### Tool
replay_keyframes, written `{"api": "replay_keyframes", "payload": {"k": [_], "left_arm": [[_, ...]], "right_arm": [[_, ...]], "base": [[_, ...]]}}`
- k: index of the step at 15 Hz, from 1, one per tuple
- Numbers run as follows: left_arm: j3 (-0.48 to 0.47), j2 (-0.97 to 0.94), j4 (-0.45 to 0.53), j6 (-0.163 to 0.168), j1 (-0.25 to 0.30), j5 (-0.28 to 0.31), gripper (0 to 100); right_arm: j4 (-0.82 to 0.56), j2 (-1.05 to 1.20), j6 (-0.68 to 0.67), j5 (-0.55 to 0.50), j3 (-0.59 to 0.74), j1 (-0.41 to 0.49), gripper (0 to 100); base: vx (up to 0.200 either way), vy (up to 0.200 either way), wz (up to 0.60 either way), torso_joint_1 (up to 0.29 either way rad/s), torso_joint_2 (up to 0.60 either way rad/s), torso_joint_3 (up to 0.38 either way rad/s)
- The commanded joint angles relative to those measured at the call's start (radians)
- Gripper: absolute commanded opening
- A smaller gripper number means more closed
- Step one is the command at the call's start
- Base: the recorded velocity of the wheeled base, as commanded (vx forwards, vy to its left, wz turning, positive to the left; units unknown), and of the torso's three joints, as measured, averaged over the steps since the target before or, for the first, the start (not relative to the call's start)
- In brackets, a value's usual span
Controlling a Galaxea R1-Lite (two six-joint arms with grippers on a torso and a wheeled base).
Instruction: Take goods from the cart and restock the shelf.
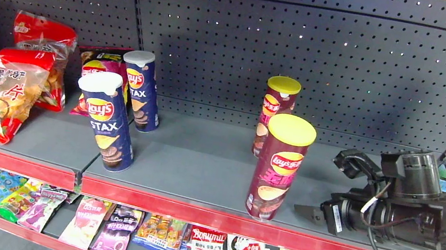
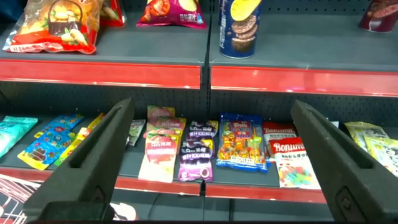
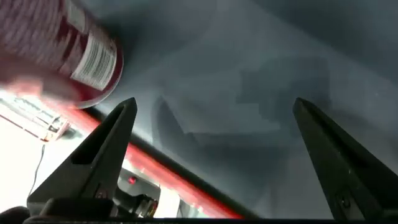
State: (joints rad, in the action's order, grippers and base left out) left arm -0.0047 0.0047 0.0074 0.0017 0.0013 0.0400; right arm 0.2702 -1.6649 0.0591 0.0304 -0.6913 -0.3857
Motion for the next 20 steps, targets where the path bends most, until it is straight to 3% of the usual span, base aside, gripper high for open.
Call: {"api": "replay_keyframes", "payload": {"k": [1, 20], "left_arm": [[0.0, 0.0, -0.001, 0.0, 0.0, 0.001, 100], [0.0, 0.0, -0.001, 0.0, 0.0, 0.0, 100]], "right_arm": [[0.0, -0.05, 0.001, 0.0, -0.033, -0.005, 100], [0.003, -0.134, 0.001, -0.024, -0.099, -0.081, 100]], "base": [[0.0, 0.0, 0.0, 0.0, 0.0, 0.0], [0.0, 0.0, 0.0, 0.0, 0.0, 0.0]]}}
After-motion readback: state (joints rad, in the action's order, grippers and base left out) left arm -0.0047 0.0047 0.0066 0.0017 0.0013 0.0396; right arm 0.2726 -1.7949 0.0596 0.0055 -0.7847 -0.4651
